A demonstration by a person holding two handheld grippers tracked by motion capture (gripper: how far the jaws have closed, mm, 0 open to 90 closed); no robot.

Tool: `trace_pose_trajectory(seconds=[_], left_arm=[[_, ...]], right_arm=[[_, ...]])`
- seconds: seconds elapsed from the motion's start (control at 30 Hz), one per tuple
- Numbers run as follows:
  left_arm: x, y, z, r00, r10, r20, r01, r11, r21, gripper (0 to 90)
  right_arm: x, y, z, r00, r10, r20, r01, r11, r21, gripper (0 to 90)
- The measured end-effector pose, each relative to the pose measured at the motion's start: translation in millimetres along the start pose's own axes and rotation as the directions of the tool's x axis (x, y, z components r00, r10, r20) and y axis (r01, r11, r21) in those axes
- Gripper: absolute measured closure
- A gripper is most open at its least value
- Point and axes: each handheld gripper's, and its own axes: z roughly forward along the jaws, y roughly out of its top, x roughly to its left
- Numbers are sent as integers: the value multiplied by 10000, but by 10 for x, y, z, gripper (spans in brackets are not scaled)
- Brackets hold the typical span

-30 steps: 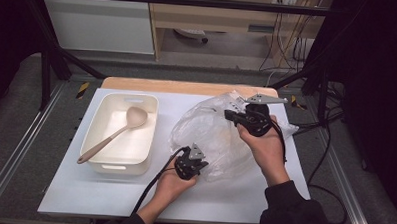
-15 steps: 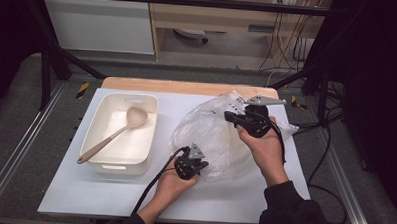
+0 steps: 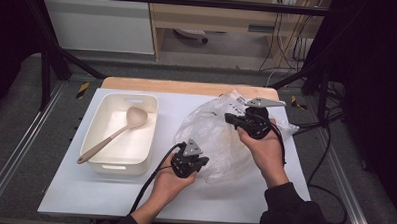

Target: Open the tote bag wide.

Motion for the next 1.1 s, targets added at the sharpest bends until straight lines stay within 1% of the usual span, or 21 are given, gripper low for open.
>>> trace_pose_trajectory(seconds=[0.13, 0.2, 0.23, 0.27, 0.3, 0.4, 0.5, 0.53, 0.57, 0.63, 0.67, 0.77, 0.87, 0.93, 1.0, 1.1], left_arm=[[-1, 95, -202, 10000, 43, 9, -43, 9999, -108, 900], [2, 144, -321, 10000, -6, 23, 7, 9998, -192, 893], [2, 173, -383, 9999, 61, -87, -63, 9999, -161, 818], [6, 201, -446, 9997, 169, -187, -172, 9998, -127, 783], [14, 230, -514, 9993, 208, -304, -214, 9996, -200, 741], [73, 316, -715, 9988, 164, -471, -186, 9987, -471, 669], [178, 393, -878, 9973, 72, -735, -119, 9980, -628, 590], [214, 412, -924, 9961, 48, -879, -107, 9977, -669, 560], [253, 430, -969, 9954, -6, -953, -62, 9974, -712, 527], [337, 459, -1052, 9947, -140, -1020, 54, 9964, -841, 465], [386, 472, -1088, 9949, -245, -981, 161, 9962, -861, 436], [524, 500, -1185, 9928, -450, -1109, 347, 9950, -933, 390], [651, 504, -1270, 9904, -534, -1276, 411, 9944, -972, 330], [738, 497, -1318, 9877, -648, -1425, 511, 9939, -974, 297], [824, 490, -1366, 9849, -702, -1581, 569, 9946, -870, 242], [959, 470, -1459, 9795, -853, -1824, 705, 9938, -861, 219]], right_arm=[[4, -5, 6, 10000, -2, -13, 2, 10000, -19, 900], [7, -6, 9, 10000, 19, -8, -19, 10000, -14, 900], [8, -6, 8, 10000, -15, -13, 15, 10000, -3, 900], [11, -6, 7, 10000, -19, -14, 19, 10000, -2, 900], [17, -7, 9, 10000, 10, -7, -10, 10000, 9, 900], [24, -9, 20, 10000, -15, -60, 15, 10000, 7, 900], [40, -16, 36, 10000, -16, -97, 16, 10000, 20, 900], [42, -19, 42, 9999, -56, -103, 56, 10000, 10, 900], [50, -23, 46, 9999, -3, -127, 3, 10000, 14, 900], [56, -34, 58, 9999, -37, -143, 38, 10000, 30, 900], [59, -40, 62, 9998, -46, -172, 46, 10000, 33, 900], [67, -50, 70, 9998, -22, -196, 23, 10000, 70, 900], [70, -52, 68, 9997, -39, -227, 40, 10000, 59, 900], [72, -51, 62, 9997, -19, -228, 21, 10000, 73, 900], [74, -50, 59, 9998, -12, -210, 13, 10000, 82, 900], [80, -56, 58, 9997, -41, -240, 43, 9999, 91, 900]])
